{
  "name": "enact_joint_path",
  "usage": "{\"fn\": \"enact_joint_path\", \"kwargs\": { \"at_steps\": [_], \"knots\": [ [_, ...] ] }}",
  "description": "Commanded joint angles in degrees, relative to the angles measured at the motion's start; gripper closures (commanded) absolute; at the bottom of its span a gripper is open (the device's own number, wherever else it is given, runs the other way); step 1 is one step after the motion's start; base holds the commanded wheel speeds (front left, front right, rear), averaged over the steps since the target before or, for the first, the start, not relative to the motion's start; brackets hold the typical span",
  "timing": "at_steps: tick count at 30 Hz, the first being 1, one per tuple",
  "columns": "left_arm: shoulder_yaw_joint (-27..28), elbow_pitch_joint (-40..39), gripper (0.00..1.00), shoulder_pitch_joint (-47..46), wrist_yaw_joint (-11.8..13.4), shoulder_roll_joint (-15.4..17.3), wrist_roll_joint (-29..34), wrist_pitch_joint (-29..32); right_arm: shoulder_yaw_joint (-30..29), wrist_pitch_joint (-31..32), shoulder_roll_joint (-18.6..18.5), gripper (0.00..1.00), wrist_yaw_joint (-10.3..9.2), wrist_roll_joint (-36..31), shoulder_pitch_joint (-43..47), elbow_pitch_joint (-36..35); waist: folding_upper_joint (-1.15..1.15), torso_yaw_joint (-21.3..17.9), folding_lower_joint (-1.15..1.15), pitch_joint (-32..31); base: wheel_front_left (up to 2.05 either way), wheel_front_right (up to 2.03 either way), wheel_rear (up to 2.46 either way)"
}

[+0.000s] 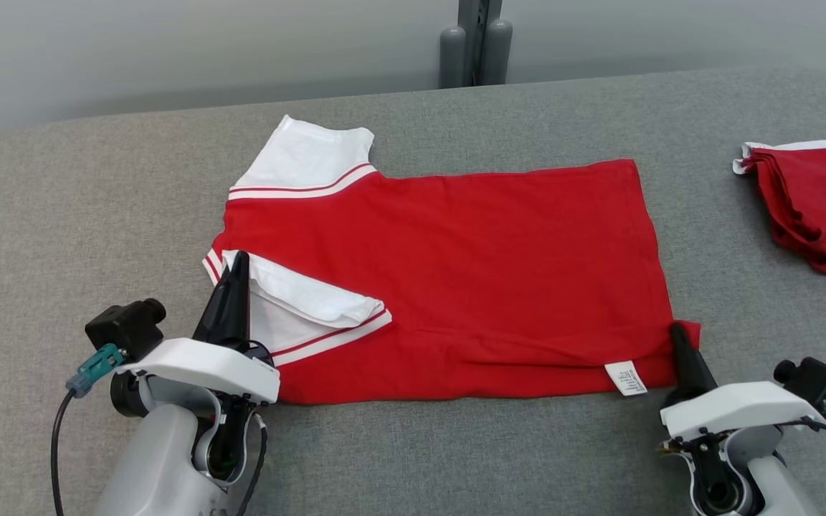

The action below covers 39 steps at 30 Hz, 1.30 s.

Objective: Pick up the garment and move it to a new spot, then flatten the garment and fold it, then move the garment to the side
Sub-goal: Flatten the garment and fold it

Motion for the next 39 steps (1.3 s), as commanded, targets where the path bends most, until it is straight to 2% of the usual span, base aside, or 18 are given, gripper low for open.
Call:
{"fn": "enact_joint_path", "kwargs": {
  "at_steps": [1,2,6,7,9,10,11,16,20,29,33,39],
  "knots": [
    [0.3,0.4,1.00,-1.1,-0.1,0.2,0.6,-0.2,0.4,0.1,-0.3,0.22,0.03,-0.1,-1.1,0.3,0.00,-0.1,0.00,0.1,0.00,0.00,0.00],
    [0.4,0.7,1.00,-1.4,-0.1,0.1,0.8,-0.2,0.7,-0.1,-0.3,0.00,0.03,-0.3,-1.6,0.7,0.00,-0.1,0.00,0.1,0.00,0.00,0.00],
    [2.4,1.3,1.00,-2.1,-0.1,0.0,1.8,-0.2,1.3,-1.6,-0.6,0.00,0.03,-0.3,-3.0,0.6,0.00,-0.2,0.00,0.4,0.00,0.00,0.00],
    [2.8,1.5,0.70,-2.2,-0.1,-0.1,2.0,-0.2,1.3,-2.0,-0.7,0.00,0.03,0.1,-3.2,0.4,0.00,-0.3,0.00,0.5,0.00,0.00,0.00],
    [3.4,1.6,0.40,-2.3,-0.1,-0.1,2.6,-0.2,1.3,-2.7,-1.1,0.00,0.03,0.5,-3.6,0.0,0.00,-0.3,0.00,0.7,0.00,0.00,0.00],
    [3.5,1.7,0.14,-2.3,-0.1,-0.2,2.7,-0.2,1.6,-3.1,-1.3,0.00,0.03,0.5,-3.8,-0.4,0.00,-0.3,0.00,0.7,0.00,0.00,0.00],
    [3.5,1.7,0.00,-2.2,-0.1,-0.1,2.6,-0.2,1.6,-3.4,-1.4,0.00,0.03,0.7,-3.9,-0.8,0.00,-0.4,0.00,0.8,0.00,0.00,0.00],
    [3.8,1.8,0.00,-1.5,-0.1,-0.2,2.1,-0.2,1.5,-4.8,-2.7,0.00,0.03,1.9,-3.7,-2.9,0.00,-0.4,0.00,1.0,0.00,0.00,0.00],
    [4.6,1.1,0.00,-0.9,-0.1,-0.1,2.5,-0.2,0.6,-5.6,-4.0,0.00,0.03,0.0,-4.0,-4.1,0.00,-0.4,0.00,0.9,0.00,0.00,0.00],
    [5.7,-2.3,0.00,3.8,-0.1,-0.1,3.9,-0.2,-2.1,-6.1,-6.0,0.00,0.03,-14.2,-1.2,-7.1,0.00,0.1,0.00,-0.5,0.00,0.00,0.00],
    [5.5,-2.5,0.00,7.0,-0.1,0.9,4.0,-0.2,-3.7,-6.1,-5.0,0.00,0.03,-20.1,1.6,-8.7,0.00,0.5,0.00,-1.5,0.00,0.00,0.00],
    [4.7,-2.0,0.00,12.2,-0.1,2.3,2.5,1.5,-5.8,-4.2,-2.9,0.00,0.03,-24.6,6.1,-12.2,0.00,1.0,0.00,-2.8,0.00,0.00,0.00]
  ]
}}
